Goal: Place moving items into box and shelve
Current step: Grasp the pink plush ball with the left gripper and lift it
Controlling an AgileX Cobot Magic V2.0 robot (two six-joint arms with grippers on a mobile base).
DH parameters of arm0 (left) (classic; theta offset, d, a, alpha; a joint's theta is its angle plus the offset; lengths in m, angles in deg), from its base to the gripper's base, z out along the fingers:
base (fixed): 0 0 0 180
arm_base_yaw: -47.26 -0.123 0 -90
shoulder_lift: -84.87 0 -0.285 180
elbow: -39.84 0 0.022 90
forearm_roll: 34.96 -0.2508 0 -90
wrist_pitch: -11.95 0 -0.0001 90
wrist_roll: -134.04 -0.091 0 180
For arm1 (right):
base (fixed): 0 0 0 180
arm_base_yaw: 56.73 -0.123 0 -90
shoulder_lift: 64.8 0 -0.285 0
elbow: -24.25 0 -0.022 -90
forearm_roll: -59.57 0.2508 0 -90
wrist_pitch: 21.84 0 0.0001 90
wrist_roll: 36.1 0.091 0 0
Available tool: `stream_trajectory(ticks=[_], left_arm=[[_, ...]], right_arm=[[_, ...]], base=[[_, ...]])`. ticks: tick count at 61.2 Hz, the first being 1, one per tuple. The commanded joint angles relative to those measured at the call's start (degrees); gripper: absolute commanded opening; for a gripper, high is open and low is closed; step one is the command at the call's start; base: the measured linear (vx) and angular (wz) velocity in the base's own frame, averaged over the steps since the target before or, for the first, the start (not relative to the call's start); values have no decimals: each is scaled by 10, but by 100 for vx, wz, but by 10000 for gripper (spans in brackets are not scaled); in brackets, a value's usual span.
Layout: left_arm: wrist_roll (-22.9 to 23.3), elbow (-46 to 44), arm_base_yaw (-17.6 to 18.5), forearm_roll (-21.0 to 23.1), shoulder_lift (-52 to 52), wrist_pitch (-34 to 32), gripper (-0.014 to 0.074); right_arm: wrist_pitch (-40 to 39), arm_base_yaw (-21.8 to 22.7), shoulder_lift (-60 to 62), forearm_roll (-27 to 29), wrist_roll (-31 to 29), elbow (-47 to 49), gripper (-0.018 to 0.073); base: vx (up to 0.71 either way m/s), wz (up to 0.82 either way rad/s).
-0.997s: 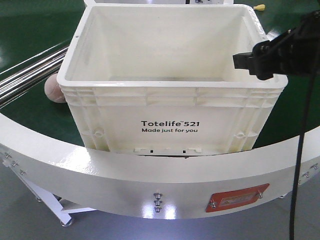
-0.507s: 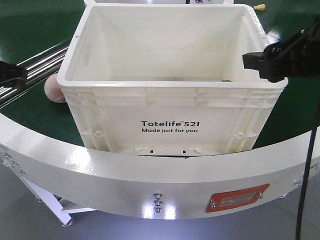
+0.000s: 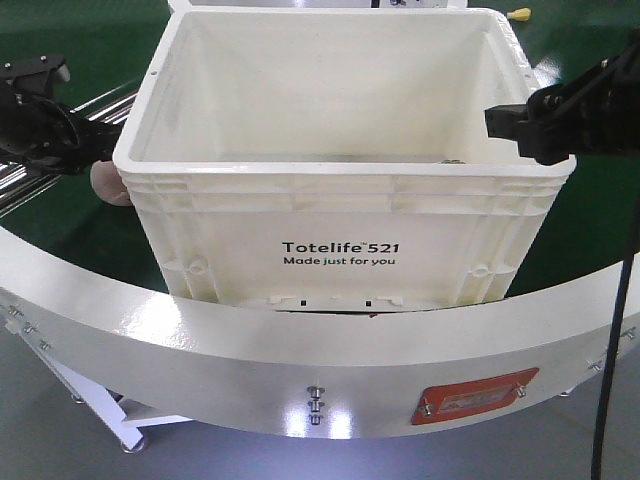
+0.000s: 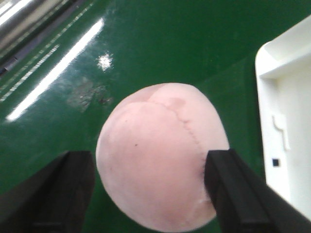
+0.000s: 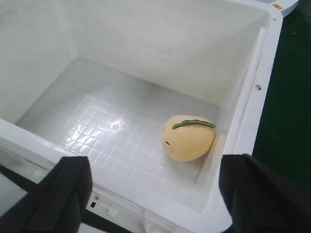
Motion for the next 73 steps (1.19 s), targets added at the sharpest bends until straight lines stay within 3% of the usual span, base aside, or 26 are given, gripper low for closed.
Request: stream_trajectory(ticks=[1,7,28,37,50,58,73], left_arm=[[-18,-21,3,39,7,-24,591],[-42,-21,3,50,-11,-17,565],[-51,-21,2,29,26,6,302],[-52,-21,2,-3,117,-9,286],[-66,-21,12,2,258,-28,288],[-106,-21,55,20,319,-43,288],[-187,-21,167,108,325,-56,289]], right_arm=[[-40,1,8,-5,-1,16,577],[-40,1,8,-5,-1,16,577],[-40,1,8,-5,1,16,577],[-40,1,8,-5,1,16,577],[-42,1,8,-5,1,16,577],[-46,1,8,-5,1,16,577],[-51,1,8,-5,1,16,577]], base=[[0,0],[0,0],[0,0],[0,0],[0,0],[0,0],[0,0]])
